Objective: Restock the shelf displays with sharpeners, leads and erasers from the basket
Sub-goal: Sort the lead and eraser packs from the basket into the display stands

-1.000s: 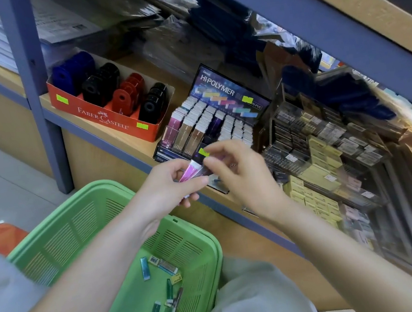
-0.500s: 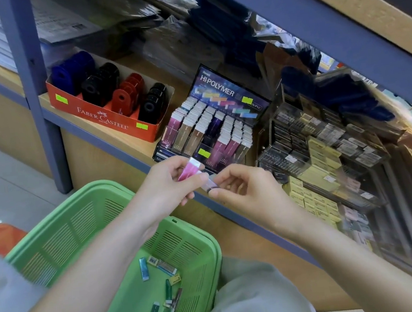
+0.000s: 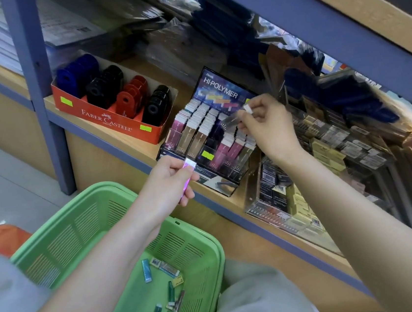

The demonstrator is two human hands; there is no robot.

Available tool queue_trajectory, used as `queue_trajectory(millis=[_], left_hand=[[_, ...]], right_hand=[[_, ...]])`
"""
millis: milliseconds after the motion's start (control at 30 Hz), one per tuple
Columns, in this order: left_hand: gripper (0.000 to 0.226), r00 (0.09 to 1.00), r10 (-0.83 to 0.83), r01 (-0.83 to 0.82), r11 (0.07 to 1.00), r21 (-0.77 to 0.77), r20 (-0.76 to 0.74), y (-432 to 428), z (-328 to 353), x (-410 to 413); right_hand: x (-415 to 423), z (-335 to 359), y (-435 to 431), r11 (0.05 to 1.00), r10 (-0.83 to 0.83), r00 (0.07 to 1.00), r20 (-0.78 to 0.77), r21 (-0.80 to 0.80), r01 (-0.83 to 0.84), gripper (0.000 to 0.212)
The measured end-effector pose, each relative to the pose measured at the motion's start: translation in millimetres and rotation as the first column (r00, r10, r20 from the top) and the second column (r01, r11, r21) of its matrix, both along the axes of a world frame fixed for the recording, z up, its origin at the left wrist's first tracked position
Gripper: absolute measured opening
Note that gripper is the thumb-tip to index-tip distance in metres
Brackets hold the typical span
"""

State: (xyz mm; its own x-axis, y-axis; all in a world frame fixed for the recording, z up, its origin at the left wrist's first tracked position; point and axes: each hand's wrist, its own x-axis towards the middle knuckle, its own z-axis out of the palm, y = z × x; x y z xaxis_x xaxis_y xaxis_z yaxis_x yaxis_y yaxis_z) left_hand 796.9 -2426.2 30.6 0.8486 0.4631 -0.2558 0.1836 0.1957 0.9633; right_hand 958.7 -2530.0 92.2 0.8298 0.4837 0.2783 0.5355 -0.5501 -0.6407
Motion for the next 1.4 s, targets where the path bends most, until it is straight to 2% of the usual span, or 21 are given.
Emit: queue_trajectory(millis=[133, 367, 433, 567, 633, 867, 1233, 1333, 1400], left_hand=[[0.016, 1.0, 0.005, -0.005, 1.0, 0.002, 0.004, 1.6, 2.0, 0.4], [0.016, 1.0, 0.017, -0.017, 1.0, 0.003, 0.0, 6.0, 2.6, -0.7], [0.015, 1.0, 0.017, -0.017, 1.0, -0.003, 0.003, 6.3, 3.5, -0.8], [0.014, 1.0, 0.021, -0.021, 1.0, -0.002, -0.002, 8.1, 3.9, -0.1], [0.014, 1.0, 0.022, -0.022, 1.0, 0.003, -0.011, 9.4, 2.5, -0.4], [0.007, 1.0, 0.004, -0.004, 1.0, 0.011, 0.016, 9.2, 2.1, -2.5], [0.017, 1.0, -0.018, 0.019, 1.0, -0.016, 0.015, 5.2, 0.5, -0.5], [0.012, 0.998, -0.024, 0.025, 1.0, -0.012, 0.064, 4.2, -2.2, 0.2], [0.012, 0.998, -0.008, 0.008, 1.0, -0.004, 0.064, 4.8, -4.0, 0.4]], right_hand=[[12.3, -5.6, 11.7, 0.975, 0.061, 0.995, 0.073, -0.216, -0.044, 0.011], [17.6, 3.8, 20.5, 0.944, 0.083, 0.992, 0.094, -0.327, -0.048, 0.006], [16.9, 8.1, 15.7, 0.956, 0.075, 0.989, 0.129, -0.291, -0.035, 0.006], [13.0, 17.2, 0.1, 0.996, 0.001, 0.991, 0.137, -0.09, 0.011, 0.008], [10.9, 15.2, -9.2, 0.997, -0.009, 0.99, 0.14, -0.071, 0.019, 0.008], [7.2, -7.7, -31.4, 0.944, 0.106, 0.98, 0.171, -0.327, -0.045, 0.006], [3.5, -14.7, -43.0, 0.904, 0.149, 0.977, 0.154, -0.422, -0.071, 0.004], [-0.8, -26.4, -42.2, 0.892, 0.151, 0.964, 0.218, -0.451, -0.037, 0.008], [-5.8, -28.7, -39.1, 0.892, 0.116, 0.955, 0.273, -0.452, 0.021, 0.018]])
